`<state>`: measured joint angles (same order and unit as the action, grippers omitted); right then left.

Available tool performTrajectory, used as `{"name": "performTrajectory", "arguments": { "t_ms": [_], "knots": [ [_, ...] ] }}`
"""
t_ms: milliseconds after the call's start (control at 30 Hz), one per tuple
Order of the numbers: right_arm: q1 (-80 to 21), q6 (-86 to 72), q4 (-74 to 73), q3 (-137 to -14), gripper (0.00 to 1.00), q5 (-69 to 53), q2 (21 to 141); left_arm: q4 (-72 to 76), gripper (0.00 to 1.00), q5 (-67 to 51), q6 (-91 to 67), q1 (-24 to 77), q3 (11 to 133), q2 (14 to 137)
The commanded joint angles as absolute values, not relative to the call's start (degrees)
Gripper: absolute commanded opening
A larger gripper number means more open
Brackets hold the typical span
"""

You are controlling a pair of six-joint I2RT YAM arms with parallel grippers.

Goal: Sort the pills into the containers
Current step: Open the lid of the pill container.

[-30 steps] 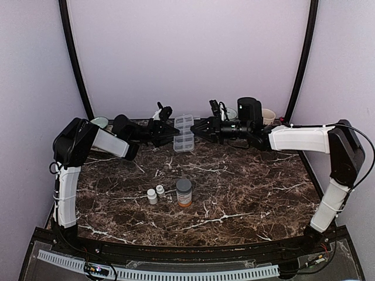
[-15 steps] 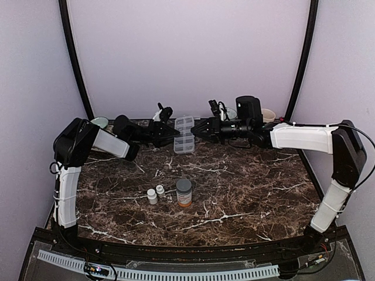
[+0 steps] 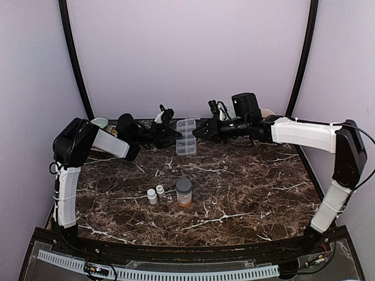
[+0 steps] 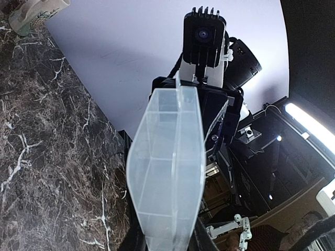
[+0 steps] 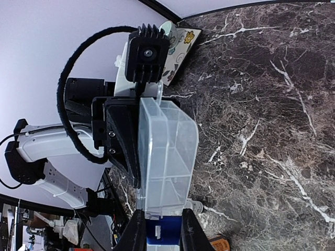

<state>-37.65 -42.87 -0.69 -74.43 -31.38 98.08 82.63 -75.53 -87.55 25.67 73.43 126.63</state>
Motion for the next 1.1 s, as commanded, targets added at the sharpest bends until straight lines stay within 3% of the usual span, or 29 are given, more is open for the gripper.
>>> {"name": "performTrajectory", "arguments": {
  "t_ms": [0,333,1067],
  "knots": [
    [-38.13,-39.35,-6.65,-77.33,0.0,-26.31,98.9,78.7,0.0,-74.62,-83.37,25.2,72.7,122.88],
    [-39.7,-35.99,-14.75,-81.52,0.0,-18.95,101.11,72.62,0.0,-73.93,-78.39,24.96,72.59,121.95],
    [-39.9,-35.88,-14.81,-81.42,0.0,-19.19,103.36,69.02,0.01,-72.75,-75.0,23.59,69.78,121.95]
  ]
}}
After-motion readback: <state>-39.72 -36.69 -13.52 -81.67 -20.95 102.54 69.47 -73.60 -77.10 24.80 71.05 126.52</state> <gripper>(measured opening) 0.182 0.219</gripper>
